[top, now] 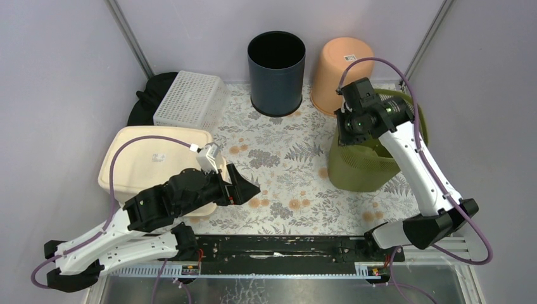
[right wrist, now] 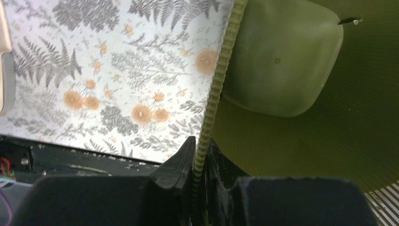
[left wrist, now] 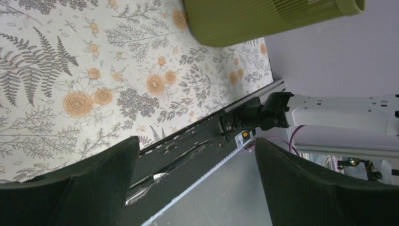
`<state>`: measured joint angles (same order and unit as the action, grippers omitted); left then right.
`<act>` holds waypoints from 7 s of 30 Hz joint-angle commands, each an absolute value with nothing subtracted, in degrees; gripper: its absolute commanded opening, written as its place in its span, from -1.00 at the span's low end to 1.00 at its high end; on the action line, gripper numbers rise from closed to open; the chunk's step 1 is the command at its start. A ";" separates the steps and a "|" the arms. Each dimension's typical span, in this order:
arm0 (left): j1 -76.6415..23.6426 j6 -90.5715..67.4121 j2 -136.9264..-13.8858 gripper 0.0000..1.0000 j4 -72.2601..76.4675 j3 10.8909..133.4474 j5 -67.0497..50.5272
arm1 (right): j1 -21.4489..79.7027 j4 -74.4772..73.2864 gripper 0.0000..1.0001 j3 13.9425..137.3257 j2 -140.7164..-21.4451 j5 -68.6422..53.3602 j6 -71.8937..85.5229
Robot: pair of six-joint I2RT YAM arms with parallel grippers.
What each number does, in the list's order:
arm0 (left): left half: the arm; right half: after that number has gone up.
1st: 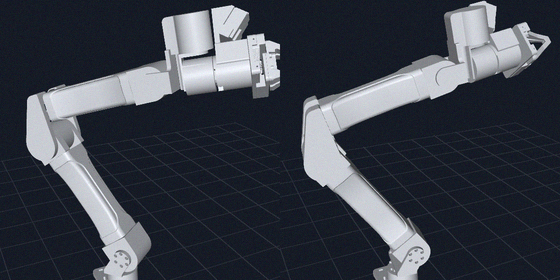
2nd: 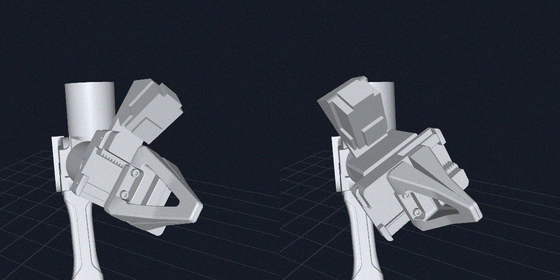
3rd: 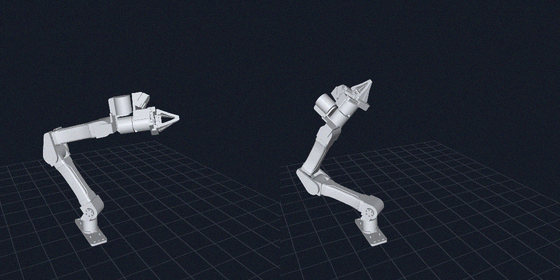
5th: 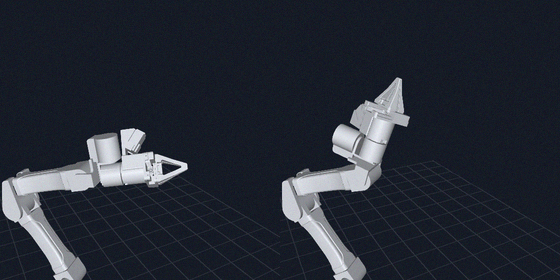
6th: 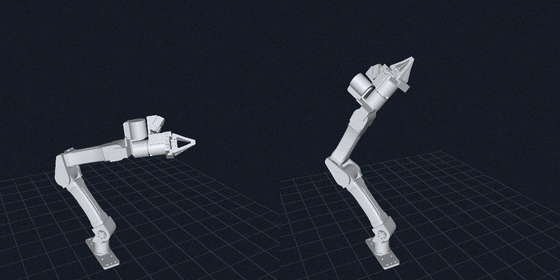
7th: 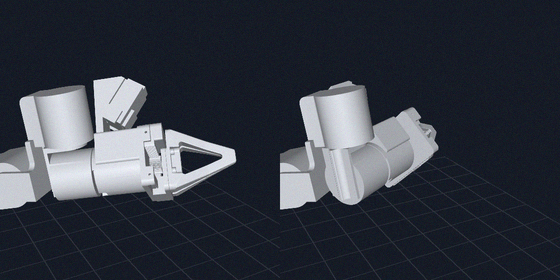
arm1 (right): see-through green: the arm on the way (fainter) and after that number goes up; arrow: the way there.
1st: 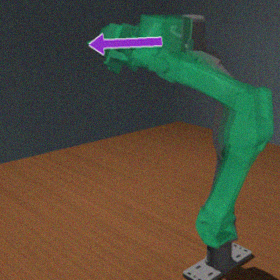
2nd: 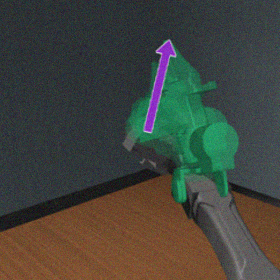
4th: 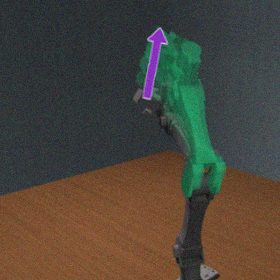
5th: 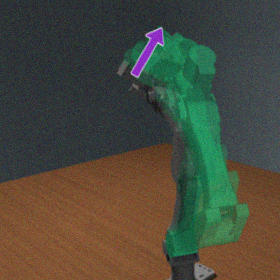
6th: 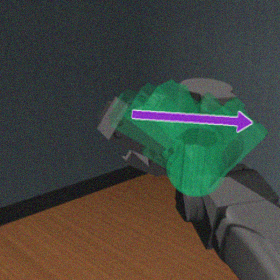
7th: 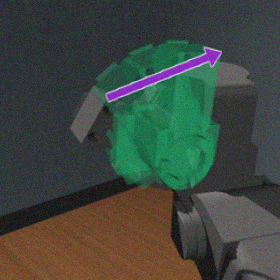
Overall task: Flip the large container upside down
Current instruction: Move the container to the center of the board, then turn the container upside down at the center of the board.
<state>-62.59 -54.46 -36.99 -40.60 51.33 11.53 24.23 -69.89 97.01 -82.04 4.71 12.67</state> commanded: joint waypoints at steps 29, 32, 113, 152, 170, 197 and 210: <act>-62.68 -53.62 -39.31 1.00 -35.65 51.11 11.09 | 42.41 -73.99 -0.39 100.04 -80.13 4.15 22.54; -62.70 -53.57 -39.28 1.00 -35.22 50.85 10.99 | 42.40 -75.43 -0.33 101.60 -81.38 6.70 22.46; -62.67 -55.55 -40.83 1.00 -36.88 44.51 8.37 | 42.45 -84.16 0.37 112.85 -95.72 10.66 28.10; -62.68 -55.48 -41.29 1.00 -36.71 44.18 7.99 | 42.45 -83.37 -1.00 131.77 -91.71 7.16 29.27; -62.69 -55.73 -42.47 1.00 -37.38 45.21 8.28 | 40.30 -50.87 -1.00 123.07 -83.05 -11.40 36.73; -62.69 -56.58 -40.00 1.00 -40.60 49.69 9.80 | 10.93 36.50 -1.00 47.69 -60.26 -42.69 79.71; -62.71 -58.06 -40.03 1.00 -40.47 49.32 9.83 | 10.00 43.65 -1.00 39.42 -59.82 -42.27 82.71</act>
